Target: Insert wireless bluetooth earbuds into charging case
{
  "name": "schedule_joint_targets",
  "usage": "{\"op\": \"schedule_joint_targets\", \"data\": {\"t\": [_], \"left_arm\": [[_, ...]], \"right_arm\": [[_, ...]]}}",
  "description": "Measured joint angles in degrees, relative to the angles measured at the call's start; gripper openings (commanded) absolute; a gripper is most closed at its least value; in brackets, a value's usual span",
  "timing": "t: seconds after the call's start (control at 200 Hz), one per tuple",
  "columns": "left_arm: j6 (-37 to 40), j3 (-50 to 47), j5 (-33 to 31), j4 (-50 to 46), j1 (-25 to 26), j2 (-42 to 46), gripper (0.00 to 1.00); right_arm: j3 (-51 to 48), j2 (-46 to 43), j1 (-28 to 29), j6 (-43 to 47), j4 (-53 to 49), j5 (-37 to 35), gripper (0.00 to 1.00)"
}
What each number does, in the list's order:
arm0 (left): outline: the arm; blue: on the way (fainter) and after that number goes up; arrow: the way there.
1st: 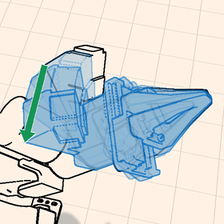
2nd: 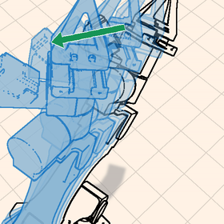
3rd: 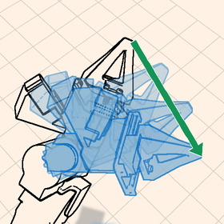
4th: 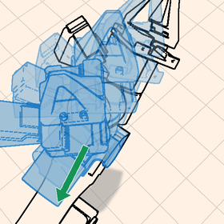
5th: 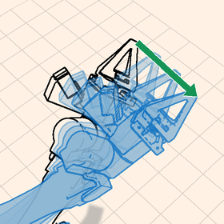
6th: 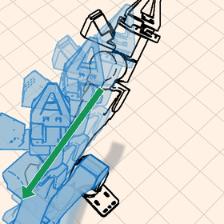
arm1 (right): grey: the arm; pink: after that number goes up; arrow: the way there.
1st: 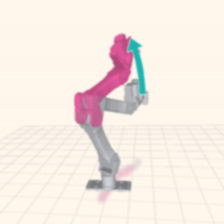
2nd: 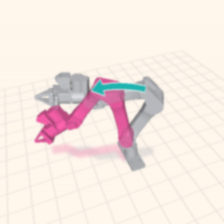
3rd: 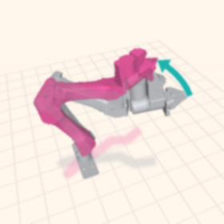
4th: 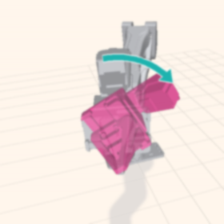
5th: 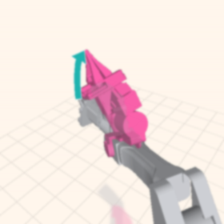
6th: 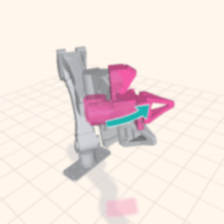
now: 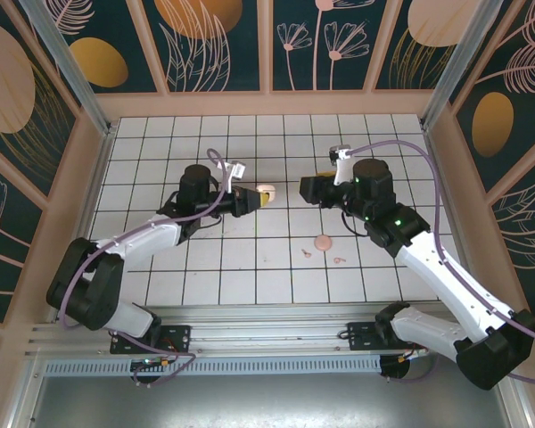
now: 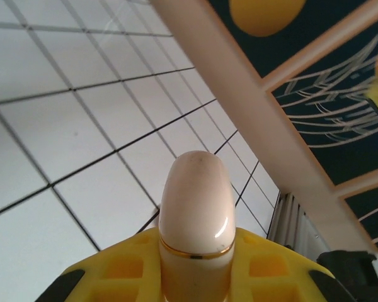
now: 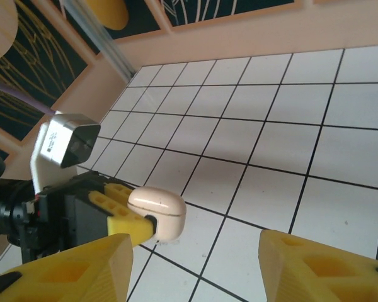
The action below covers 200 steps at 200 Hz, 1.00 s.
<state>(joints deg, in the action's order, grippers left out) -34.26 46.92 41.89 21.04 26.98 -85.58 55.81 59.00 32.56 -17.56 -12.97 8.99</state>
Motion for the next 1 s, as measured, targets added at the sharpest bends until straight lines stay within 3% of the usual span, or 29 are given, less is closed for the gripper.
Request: {"op": "schedule_joint_targets", "data": {"t": [0.23,0.541,1.001], "left_arm": [[-2.1,5.8,0.1,-13.0,-2.7,-4.5,0.14],[-2.1,7.2,-5.5,-25.4,-4.3,-10.1,0.14],[-1.8,7.3,-13.5,-31.0,-4.5,-13.5,0.17]], "right_arm": [[-2.3,0.0,0.0,-4.3,0.7,-0.4,0.54],[-2.3,3.2,0.0,-7.0,0.7,0.0,0.53],[-0.1,7.9,0.2,-7.5,-0.3,0.1,0.52]]}}
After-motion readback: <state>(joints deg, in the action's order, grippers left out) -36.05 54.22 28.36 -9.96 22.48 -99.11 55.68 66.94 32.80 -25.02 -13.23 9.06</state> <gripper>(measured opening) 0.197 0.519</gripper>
